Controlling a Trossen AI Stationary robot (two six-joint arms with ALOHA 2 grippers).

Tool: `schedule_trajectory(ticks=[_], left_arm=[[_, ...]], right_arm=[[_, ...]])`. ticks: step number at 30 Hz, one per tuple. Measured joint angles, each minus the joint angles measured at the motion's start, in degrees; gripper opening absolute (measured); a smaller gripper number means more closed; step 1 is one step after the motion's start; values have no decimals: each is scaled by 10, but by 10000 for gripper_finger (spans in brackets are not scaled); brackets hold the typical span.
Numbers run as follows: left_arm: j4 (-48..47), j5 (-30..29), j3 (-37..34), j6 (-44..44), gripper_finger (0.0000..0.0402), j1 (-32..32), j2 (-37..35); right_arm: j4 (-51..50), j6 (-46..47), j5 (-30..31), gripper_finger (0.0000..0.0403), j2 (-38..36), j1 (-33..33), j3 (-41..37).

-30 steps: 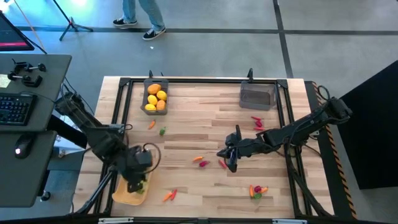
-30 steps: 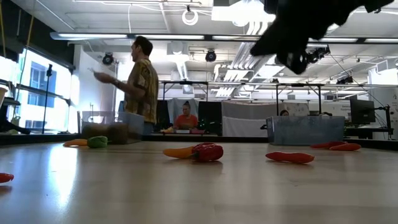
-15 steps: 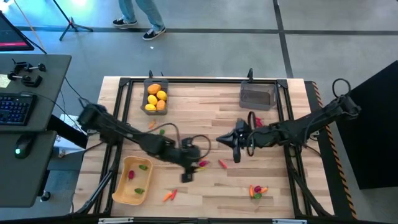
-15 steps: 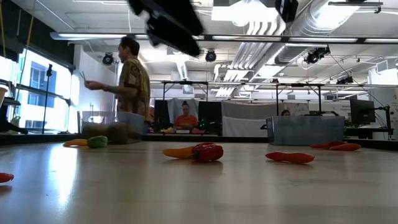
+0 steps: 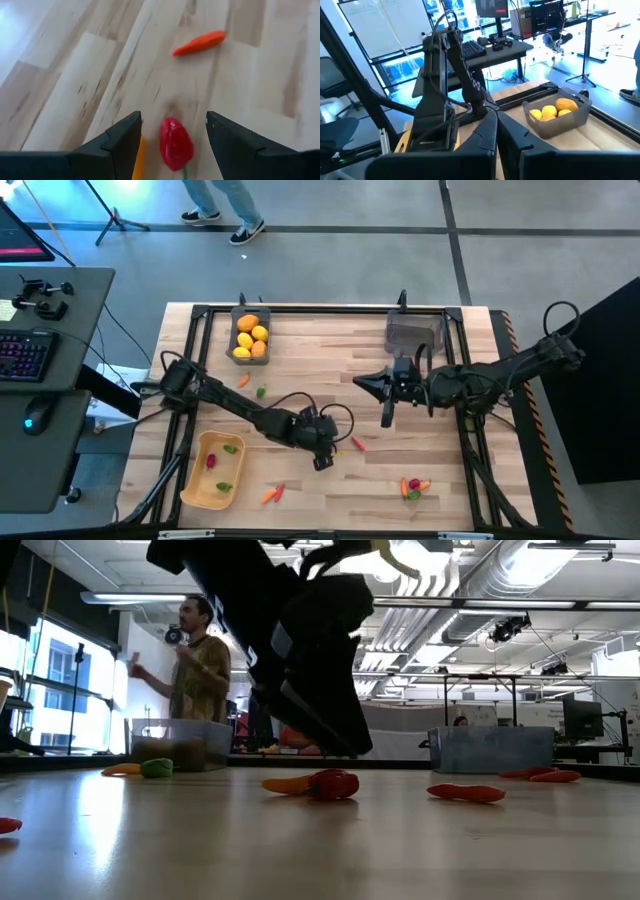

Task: Sort produce into baskets
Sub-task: Put the center red bell pepper into the yellow bin

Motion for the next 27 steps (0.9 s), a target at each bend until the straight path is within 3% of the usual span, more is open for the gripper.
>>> schedule_trajectory(ticks=[13,18,23,27], left_arm=[[4,34,0,-14,193,-4,41],[-1,13,1,-9,133,-9,42],[-4,12,0,16,22,-2,14],[-45,-1,0,48,24,9,-52]], right_arm=[[-15,-3,13,0,-5,0,0],[-22,-3,14,0,-5,0,0],[-32,-3,22,0,-5,0,0],[-36,-4,28,0,-5,0,0]])
